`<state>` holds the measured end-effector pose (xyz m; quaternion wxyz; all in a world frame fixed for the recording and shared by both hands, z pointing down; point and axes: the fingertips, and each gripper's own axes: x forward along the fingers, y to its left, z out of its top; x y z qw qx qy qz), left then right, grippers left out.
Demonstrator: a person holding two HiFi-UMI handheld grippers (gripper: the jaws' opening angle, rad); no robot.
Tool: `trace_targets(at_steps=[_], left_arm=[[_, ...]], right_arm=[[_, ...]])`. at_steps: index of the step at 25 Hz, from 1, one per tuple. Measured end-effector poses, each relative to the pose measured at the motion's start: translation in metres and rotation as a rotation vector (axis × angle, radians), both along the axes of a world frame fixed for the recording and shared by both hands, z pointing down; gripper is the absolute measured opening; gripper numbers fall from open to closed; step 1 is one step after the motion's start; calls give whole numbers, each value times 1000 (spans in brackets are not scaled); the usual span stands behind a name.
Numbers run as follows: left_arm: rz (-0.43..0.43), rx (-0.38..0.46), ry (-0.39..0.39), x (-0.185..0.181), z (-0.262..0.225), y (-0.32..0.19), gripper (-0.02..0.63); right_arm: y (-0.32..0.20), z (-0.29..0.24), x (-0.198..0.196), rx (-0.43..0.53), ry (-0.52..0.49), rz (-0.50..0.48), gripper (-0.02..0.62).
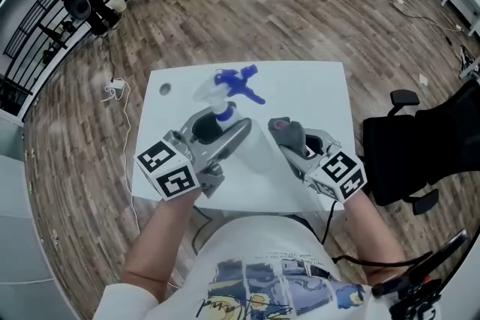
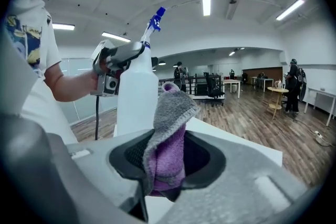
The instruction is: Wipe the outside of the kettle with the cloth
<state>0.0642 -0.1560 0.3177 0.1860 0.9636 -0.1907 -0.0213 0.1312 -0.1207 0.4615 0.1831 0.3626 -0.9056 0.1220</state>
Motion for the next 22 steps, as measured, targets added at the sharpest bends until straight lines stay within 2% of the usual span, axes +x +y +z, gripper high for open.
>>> trace_targets(at_steps=[6,11,15,22], left_arm=[[61,8,-12,13,5,18,218],[112,29,-22,15,4,26,218],[160,27,1,20,6,37,218],[190,27,68,3,-8,45,218]], right_arm=[[-7,-51,0,132,-59,-39,132],[-11,-86,-17,222,-85,-139,132],[-4,-76,-25,207,-79,-211,132],[0,-39,-35,133,-60,-224,132]])
